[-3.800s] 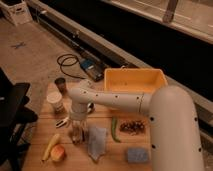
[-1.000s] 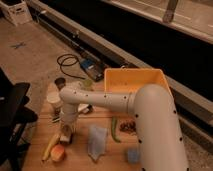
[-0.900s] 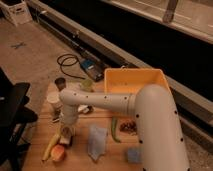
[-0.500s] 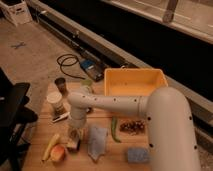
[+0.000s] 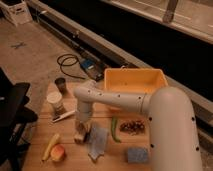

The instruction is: Wipe table surface with eraser

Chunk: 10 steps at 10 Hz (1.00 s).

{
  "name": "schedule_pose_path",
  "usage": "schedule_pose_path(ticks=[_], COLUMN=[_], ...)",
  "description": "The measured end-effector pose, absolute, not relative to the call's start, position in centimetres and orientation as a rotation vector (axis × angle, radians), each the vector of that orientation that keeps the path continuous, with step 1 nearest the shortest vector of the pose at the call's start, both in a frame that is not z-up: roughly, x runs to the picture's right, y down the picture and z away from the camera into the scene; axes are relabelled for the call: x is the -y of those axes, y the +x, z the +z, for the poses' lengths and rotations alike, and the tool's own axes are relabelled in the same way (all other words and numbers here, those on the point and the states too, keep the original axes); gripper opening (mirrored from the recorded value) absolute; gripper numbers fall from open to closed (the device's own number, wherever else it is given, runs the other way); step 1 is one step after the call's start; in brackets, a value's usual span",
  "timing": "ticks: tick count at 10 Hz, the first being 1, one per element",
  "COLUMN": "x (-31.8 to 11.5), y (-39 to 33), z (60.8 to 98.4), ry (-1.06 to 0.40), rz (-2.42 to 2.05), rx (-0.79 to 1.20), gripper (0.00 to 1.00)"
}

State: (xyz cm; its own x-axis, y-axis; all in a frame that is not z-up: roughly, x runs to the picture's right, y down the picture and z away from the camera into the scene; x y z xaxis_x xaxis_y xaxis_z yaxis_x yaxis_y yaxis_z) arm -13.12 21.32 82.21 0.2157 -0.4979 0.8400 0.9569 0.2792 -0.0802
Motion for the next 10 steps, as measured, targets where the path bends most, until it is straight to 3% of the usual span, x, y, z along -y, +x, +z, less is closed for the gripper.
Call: schedule_pose_path(ticks=[6, 10], x=[-19.3, -20.7], y=[-16.6, -19.9], z=[82.6, 81.6], ry=[-0.605, -0.569], rz=[-1.200, -1.242], rx=[0.818, 0.879], gripper=[0.00, 0.00])
